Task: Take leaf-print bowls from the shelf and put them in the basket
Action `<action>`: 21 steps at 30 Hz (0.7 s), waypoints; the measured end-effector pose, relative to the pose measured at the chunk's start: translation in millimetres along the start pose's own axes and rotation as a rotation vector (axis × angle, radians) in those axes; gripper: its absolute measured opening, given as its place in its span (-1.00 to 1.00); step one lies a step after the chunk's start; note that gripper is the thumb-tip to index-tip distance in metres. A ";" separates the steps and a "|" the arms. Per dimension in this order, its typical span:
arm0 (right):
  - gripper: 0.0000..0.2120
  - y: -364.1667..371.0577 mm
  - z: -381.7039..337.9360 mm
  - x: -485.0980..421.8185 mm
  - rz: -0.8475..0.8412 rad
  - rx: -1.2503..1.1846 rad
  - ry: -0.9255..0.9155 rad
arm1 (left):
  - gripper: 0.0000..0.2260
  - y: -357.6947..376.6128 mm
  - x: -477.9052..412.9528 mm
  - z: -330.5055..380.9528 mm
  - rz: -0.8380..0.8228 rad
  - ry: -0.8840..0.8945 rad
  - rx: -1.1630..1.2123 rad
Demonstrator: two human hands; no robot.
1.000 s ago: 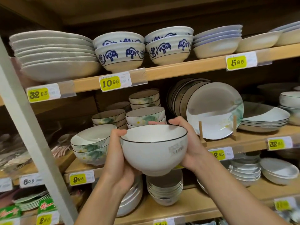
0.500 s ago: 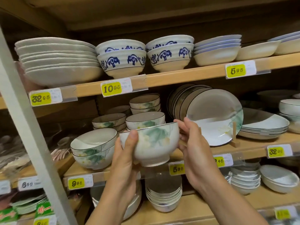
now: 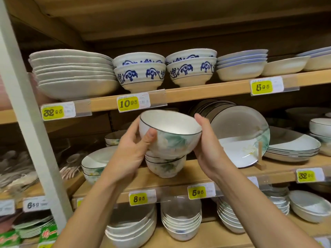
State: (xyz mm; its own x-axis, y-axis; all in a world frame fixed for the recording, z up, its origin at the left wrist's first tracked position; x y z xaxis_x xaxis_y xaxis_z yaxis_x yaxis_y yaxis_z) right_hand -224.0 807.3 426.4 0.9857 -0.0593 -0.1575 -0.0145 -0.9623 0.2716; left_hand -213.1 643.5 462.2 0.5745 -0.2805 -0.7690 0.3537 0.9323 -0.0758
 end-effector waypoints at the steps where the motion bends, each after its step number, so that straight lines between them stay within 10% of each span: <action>1: -0.52 0.8 -4.4 -6.9 0.019 -0.004 -0.015 | -0.21 -2.7 -7.5 2.1 -0.028 0.025 -0.027; 21: -0.51 -11.9 -7.1 -90.5 0.363 0.032 -0.121 | -0.46 -37.2 -54.9 -74.1 -0.034 0.070 -0.177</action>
State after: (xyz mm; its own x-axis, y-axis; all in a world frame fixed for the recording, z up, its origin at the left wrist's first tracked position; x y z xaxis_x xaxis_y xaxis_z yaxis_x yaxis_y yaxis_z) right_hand -311.8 825.9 444.2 0.8885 -0.4272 -0.1675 -0.3667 -0.8805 0.3005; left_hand -312.5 641.1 460.2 0.5091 -0.3017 -0.8061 0.2333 0.9499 -0.2082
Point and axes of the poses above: each hand's wrist, its own x-axis away from the middle knuckle, its own y-axis out of the palm, z = x × y, the point moved 8 cm from there along -x, towards the middle knuckle, and after that the axes turned 15 degrees about y, right-handed, at the moved point
